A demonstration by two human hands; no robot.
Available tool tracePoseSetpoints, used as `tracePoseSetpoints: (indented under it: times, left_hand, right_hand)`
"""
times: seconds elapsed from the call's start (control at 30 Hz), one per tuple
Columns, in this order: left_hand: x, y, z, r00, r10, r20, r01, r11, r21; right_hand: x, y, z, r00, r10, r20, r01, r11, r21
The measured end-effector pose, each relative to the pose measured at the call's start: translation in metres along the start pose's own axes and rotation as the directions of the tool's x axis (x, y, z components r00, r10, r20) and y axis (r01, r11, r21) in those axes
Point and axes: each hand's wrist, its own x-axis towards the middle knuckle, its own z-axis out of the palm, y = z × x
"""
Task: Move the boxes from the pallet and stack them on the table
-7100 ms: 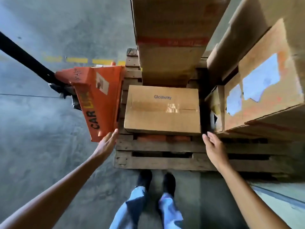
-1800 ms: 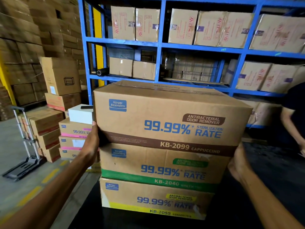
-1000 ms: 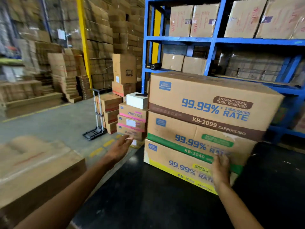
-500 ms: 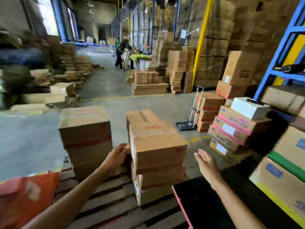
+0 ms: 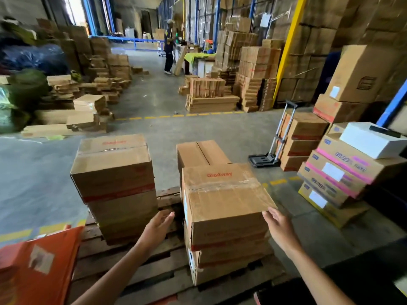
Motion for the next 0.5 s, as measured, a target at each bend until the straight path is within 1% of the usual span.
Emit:
tracePoseSetpoints:
  times: [0.1,0.2,0.27,0.33,0.43,0.5]
  left_hand:
    - [0.036,-0.001,0.031,0.998,-0.064,-0.017,0.064,0.997,0.032]
    - [0.073,-0.003,0.06,0.982,-0.183,-0.054,0.184,0.983,0.017]
    - [0.096,-0.007,0.075,0.961,-0.271,-0.062,0.268,0.962,-0.043]
    - [0.117,-0.014,0.092,0.942,-0.331,-0.053,0.322,0.938,-0.132]
    - [0.131,-0.023,0.11,0.936,-0.351,-0.04,0.338,0.923,-0.186]
    - [0.138,-0.029,0.116,0.935,-0.354,-0.036,0.337,0.914,-0.226]
  right_hand:
    - [0.049,0.011,-0.008,0.999,0.008,-0.038,-0.011,0.997,-0.071]
    - [0.099,0.027,-0.018,0.997,0.046,-0.067,-0.053,0.993,-0.103]
    - [0.127,0.038,-0.021,0.995,0.078,-0.064,-0.084,0.991,-0.104]
    - [0.155,0.051,-0.023,0.989,0.143,-0.037,-0.146,0.983,-0.108]
    - [0.177,0.064,-0.017,0.965,0.261,0.008,-0.26,0.964,-0.058]
    - [0.184,0.07,-0.011,0.951,0.305,0.044,-0.305,0.952,-0.011]
